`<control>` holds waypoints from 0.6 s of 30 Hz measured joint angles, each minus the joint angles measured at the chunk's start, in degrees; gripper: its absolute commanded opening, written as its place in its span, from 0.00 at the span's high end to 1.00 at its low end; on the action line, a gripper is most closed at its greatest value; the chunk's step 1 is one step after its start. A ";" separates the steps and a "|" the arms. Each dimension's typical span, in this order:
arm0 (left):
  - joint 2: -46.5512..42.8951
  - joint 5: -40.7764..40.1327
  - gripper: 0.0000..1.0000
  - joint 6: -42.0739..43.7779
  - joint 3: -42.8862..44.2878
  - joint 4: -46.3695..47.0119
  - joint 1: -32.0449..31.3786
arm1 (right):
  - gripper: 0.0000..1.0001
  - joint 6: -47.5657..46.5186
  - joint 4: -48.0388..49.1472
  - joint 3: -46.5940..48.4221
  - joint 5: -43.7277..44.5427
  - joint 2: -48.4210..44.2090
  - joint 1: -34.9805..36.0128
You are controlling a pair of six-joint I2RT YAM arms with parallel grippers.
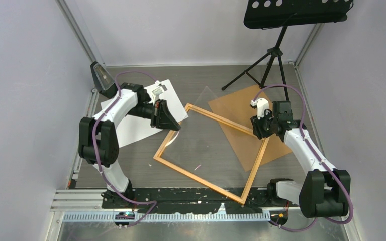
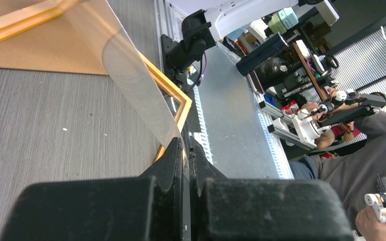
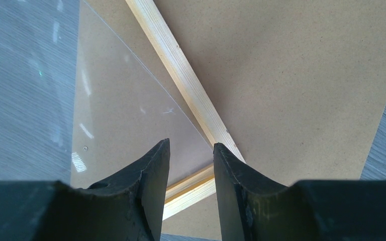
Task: Put the photo into the frame
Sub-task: Pick up the photo frame item from the photo frame.
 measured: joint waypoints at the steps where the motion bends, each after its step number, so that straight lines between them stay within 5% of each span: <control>1: 0.00 0.00 1.00 0.02 0.00 0.00 0.00 | 0.56 0.00 0.00 0.00 0.00 0.00 0.00; 18: 0.00 0.00 1.00 0.00 0.02 0.00 0.00 | 0.56 0.00 0.00 0.00 -0.35 0.00 -0.02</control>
